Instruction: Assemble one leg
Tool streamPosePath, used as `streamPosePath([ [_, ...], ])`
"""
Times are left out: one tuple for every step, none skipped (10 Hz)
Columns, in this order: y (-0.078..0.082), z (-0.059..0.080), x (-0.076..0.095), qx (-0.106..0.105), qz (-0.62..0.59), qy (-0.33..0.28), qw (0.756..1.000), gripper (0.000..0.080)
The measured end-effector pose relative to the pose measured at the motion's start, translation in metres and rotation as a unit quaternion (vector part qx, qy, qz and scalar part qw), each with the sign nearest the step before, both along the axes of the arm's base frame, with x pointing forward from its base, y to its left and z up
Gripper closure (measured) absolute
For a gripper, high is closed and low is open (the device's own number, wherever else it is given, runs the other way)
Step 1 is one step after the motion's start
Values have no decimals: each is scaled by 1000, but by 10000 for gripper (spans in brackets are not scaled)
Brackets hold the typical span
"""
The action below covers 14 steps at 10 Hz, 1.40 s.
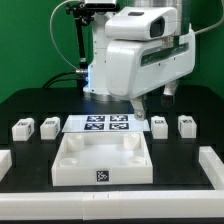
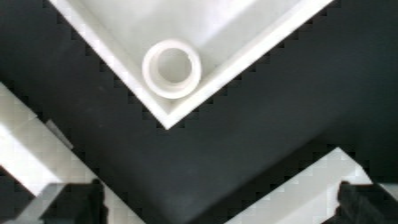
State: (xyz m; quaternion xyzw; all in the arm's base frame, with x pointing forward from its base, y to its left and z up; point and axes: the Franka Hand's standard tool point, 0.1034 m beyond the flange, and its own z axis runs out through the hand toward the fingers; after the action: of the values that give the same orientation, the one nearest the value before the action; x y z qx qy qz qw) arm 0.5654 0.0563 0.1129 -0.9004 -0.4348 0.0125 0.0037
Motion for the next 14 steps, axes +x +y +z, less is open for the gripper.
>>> streamPosePath([
  [0,0,0,0,0,0,1000,150],
  [0,0,0,0,0,0,1000,150],
  [0,0,0,0,0,0,1000,150],
  [0,-1,0,0,0,1,1000,150],
  [0,-1,0,0,0,1,1000,150],
  [0,-1,0,0,0,1,1000,150],
  [0,-1,0,0,0,1,1000,150],
  [0,-1,0,0,0,1,1000,150],
  [0,-1,-1,0,4,1,1000,150],
  [-2,-3,-2,0,24,2,1000,150],
  [-11,-10,-22,1,54,-7,999,150],
  [-28,-21,-54,2,112,-5,994,150],
  [-47,-33,-79,4,177,-3,984,150],
  [-64,-49,-96,8,255,-7,967,150],
])
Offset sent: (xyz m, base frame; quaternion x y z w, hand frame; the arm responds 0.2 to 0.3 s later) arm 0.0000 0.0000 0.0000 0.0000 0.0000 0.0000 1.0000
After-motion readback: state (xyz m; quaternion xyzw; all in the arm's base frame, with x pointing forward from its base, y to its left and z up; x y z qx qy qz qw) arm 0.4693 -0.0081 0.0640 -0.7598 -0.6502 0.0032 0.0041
